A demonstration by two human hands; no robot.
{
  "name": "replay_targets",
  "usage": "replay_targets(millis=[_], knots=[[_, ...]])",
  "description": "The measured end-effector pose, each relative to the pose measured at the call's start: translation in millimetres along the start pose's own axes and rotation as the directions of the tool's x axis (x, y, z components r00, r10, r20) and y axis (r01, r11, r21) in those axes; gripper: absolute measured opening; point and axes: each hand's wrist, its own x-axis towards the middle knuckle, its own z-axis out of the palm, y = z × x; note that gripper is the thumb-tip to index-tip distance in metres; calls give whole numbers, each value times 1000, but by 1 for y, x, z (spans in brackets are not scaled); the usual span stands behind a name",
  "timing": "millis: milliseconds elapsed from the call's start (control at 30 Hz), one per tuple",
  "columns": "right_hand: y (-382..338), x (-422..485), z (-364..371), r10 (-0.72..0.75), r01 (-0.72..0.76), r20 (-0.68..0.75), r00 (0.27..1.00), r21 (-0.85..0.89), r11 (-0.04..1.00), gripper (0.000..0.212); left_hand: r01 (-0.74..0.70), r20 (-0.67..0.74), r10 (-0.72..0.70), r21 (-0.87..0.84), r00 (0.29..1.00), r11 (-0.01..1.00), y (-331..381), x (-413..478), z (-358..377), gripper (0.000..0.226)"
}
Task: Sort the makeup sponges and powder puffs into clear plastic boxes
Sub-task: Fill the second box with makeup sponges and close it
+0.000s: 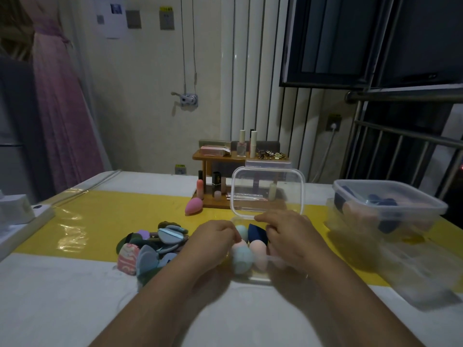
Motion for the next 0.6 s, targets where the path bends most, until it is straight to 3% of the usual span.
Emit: replay_targets(millis=[200, 333, 467, 600], knots=[[3, 5, 2, 33, -31, 45, 998, -47, 998, 52, 31, 90, -36, 55, 995, 998, 3, 17, -12, 43], [2, 5, 4, 13, -10, 58, 998, -63, 998, 54, 62, -129, -31, 245, 991, 967, -8, 44, -17, 49], [3, 5, 4, 0, 3, 55, 998, -62, 998, 54, 221, -236, -99, 573, 967, 789, -18, 79, -21, 98], [4, 5, 6, -13, 16, 61, 998, -53, 998, 52, 269, -218, -163, 674, 962, 688, -33, 113, -25, 104]])
